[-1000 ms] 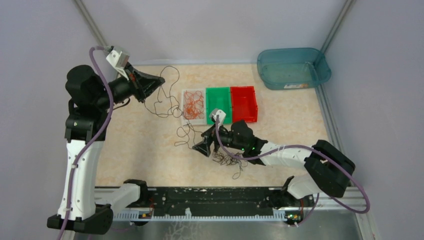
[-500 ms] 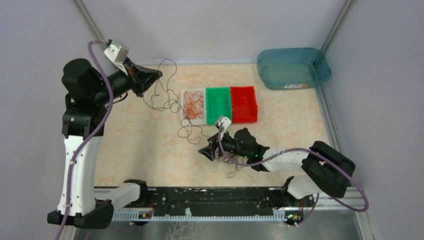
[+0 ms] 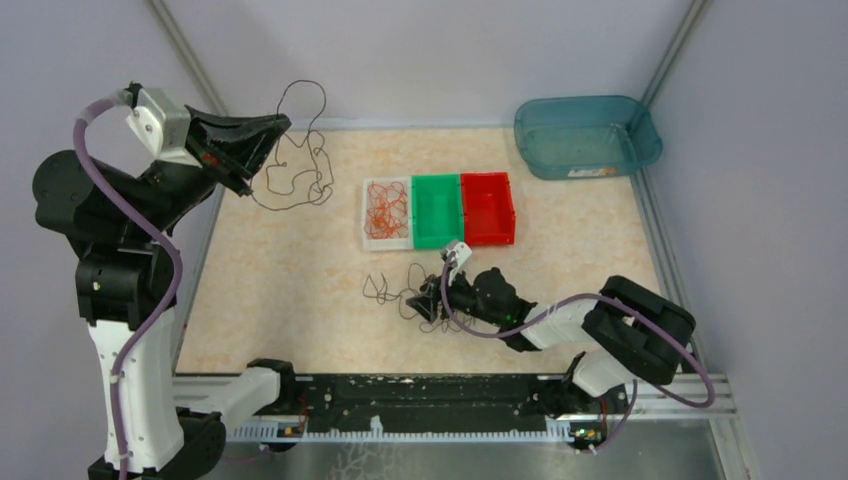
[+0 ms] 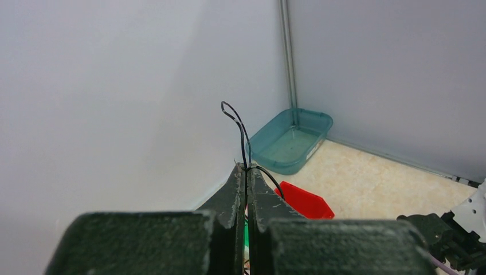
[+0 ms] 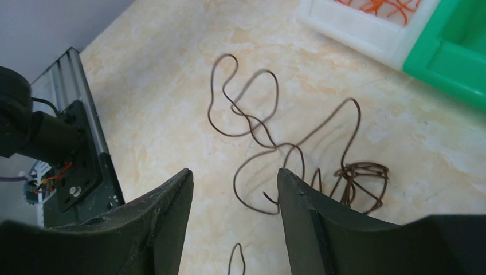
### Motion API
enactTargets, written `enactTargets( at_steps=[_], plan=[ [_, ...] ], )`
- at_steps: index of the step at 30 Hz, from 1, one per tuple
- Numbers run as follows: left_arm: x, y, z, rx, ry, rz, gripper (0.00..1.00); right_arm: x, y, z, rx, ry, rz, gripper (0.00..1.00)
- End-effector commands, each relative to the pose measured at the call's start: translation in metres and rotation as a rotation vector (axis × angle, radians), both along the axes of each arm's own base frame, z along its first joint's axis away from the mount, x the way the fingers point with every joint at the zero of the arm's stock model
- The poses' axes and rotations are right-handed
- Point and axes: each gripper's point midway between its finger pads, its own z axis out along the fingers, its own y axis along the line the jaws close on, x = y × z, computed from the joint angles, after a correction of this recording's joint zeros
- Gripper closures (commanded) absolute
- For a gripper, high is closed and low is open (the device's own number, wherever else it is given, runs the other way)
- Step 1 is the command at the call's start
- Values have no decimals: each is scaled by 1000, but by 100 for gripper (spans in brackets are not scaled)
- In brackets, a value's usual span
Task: Untangle the cables
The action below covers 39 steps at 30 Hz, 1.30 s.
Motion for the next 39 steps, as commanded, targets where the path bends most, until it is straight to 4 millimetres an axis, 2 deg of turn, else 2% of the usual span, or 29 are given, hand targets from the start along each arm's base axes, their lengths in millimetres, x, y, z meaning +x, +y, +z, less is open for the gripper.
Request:
enactTargets(
  at_steps=[1,5,7,10,14,17,21,25,34,39],
  plan=[
    [-5,0,18,4,-77,-5,100,1,-5,-2,47,6,-45,44],
    [-9,-3,30,5,-122,-28,100,-4,-19,-1,64,8,-70,45],
    [-11,-8,28,18,-116,-70,100,-10,-25,12,95,-11,-63,45],
    [-13,-19,15,34,-94,-157,100,-23,-28,47,143,-51,-4,40],
    [-9,-30,-2,23,-59,-247,100,-33,-37,111,177,-147,31,27],
    [7,-35,-15,6,-8,-276,100,-28,-49,146,173,-206,-17,21],
    [37,-42,-46,-14,78,-296,100,-14,-64,178,175,-225,-119,19],
    [73,-58,-84,-17,182,-319,100,4,-76,187,170,-214,-228,19],
    [142,-132,-168,63,340,-384,100,34,-103,188,154,-205,-428,20],
    [198,-146,-217,83,426,-238,100,48,-120,187,102,-183,-537,20]
  ],
)
